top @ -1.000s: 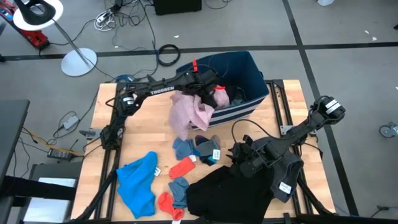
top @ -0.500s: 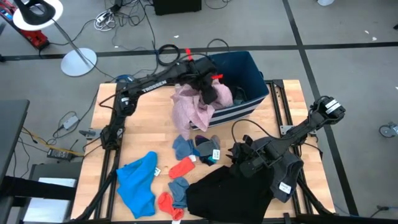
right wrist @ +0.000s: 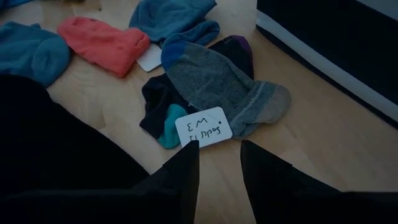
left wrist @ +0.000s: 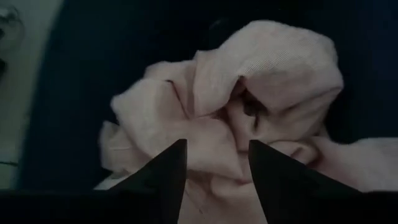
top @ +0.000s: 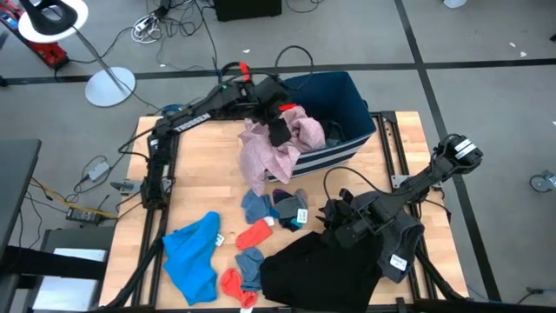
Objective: Sort clothes
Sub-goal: Put the pink shirt in the blue laundry bin organizer
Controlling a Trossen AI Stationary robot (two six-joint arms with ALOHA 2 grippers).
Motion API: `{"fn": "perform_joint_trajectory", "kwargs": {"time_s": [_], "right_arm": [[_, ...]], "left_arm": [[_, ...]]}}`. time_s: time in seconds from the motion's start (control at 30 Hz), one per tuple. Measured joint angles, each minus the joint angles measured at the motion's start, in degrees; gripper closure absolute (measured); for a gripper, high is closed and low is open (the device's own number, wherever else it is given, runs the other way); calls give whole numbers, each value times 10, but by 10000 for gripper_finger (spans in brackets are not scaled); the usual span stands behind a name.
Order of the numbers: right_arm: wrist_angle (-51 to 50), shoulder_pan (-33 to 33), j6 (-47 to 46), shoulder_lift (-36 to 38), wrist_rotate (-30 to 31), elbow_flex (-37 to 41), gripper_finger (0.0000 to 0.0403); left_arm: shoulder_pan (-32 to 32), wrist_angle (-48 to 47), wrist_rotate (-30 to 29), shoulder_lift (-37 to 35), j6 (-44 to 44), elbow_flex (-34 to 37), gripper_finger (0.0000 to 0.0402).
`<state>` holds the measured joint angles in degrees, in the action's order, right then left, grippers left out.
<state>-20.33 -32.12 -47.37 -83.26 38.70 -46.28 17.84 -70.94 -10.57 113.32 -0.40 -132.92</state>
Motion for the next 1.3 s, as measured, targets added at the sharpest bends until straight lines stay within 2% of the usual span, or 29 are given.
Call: {"fn": "perform_joint_trajectory", "kwargs": {"time_s": [0.4, 0.53, 0.67, 0.97, 1.13, 1.3], "right_arm": [[-1, 0, 0, 0, -5, 0, 285], [-1, 0, 0, 0, -5, 0, 285], [-1, 0, 0, 0, -5, 0, 285], [1, 0, 0, 0, -9, 0, 285], [1, 0, 0, 0, -9, 0, 285], [2, 0, 0, 0, -9, 0, 285]], "left_arm": [[-36, -58, -21, -118, -7, 2, 225], [-58, -57, -32, -170, -13, 54, 225], [-83, 10, -56, -247, -17, 187, 225], [-98, 239, -65, -482, -104, 588, 225], [-97, 349, -60, -578, -126, 747, 225], [-97, 455, -50, -614, -150, 878, 225]]}}
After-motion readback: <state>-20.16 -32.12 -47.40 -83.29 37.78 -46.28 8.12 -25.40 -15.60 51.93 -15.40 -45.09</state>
